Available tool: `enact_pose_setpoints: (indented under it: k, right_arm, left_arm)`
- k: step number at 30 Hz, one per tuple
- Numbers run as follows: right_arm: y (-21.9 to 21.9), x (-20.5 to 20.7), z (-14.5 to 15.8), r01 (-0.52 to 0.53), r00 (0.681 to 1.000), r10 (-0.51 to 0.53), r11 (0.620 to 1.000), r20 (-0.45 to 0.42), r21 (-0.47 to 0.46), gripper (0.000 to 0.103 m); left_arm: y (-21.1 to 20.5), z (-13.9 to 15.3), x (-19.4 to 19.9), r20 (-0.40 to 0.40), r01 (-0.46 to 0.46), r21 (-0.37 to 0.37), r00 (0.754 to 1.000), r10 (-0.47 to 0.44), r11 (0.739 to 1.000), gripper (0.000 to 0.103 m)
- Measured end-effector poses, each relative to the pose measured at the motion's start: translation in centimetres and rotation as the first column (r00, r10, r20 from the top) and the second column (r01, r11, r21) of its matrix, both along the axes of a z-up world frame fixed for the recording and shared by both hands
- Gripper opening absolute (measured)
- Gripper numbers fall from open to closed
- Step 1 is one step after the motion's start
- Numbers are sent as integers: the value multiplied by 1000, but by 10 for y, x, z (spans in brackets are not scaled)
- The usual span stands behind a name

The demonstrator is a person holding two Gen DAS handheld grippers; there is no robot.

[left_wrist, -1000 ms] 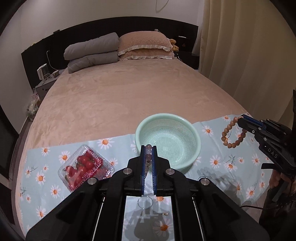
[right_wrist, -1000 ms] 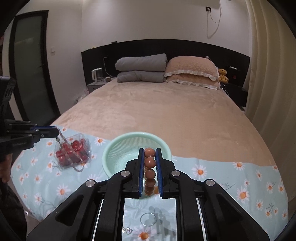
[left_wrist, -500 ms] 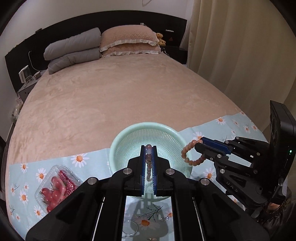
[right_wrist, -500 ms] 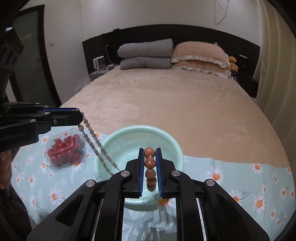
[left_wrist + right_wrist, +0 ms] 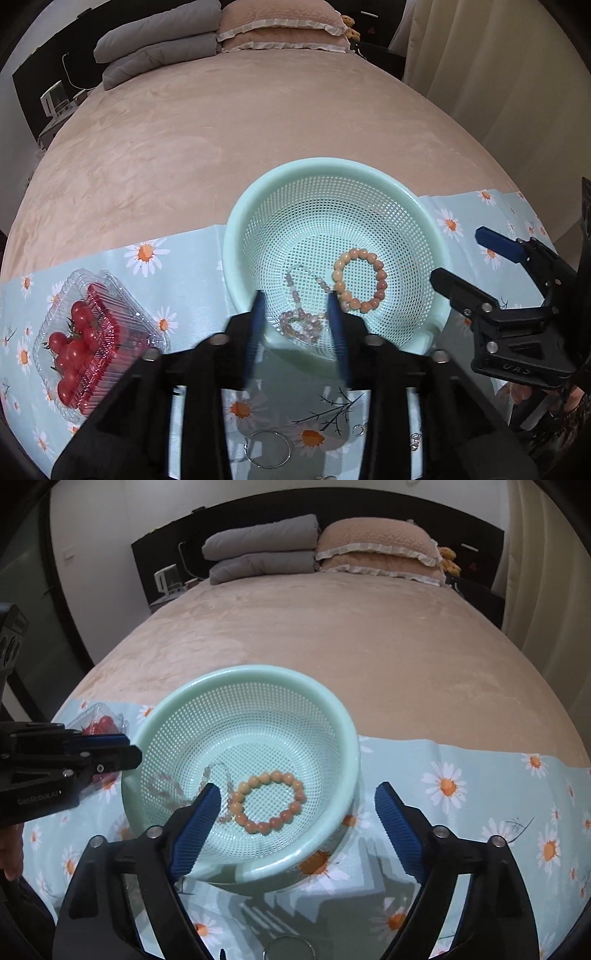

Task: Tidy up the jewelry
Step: 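Withdraw both tools from the basket and move toward the silver hoop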

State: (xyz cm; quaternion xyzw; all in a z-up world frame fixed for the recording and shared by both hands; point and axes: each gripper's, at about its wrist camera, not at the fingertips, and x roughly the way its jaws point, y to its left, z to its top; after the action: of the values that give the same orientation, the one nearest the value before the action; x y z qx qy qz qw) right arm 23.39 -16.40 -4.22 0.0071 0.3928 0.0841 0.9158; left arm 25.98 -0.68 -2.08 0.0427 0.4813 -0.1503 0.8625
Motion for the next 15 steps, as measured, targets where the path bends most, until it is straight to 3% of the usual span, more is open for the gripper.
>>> enact_pose_setpoints:
  k: [1,3,11,15]
  right_arm:
    - [-2,1,2,6,1000,-6,1000,-3,2,85]
    - [-7,3,2,26,1000,-26,1000,-13,11,86]
    - [-15,11,-19,57,995,-56,998,-78,14,86]
    - [-15,15,-30,62,992,-60,998,-111,20,87]
  left_arm:
    - [2,2,-1,15,-11,4,1000,11,1000,80]
    - [9,2,-1,28,-38,-3,999,38,999,86]
    - [25,-32,14,-67,-98,-3,993,97,995,86]
    - [20,-48,17,-90,-100,52,990,104,994,86]
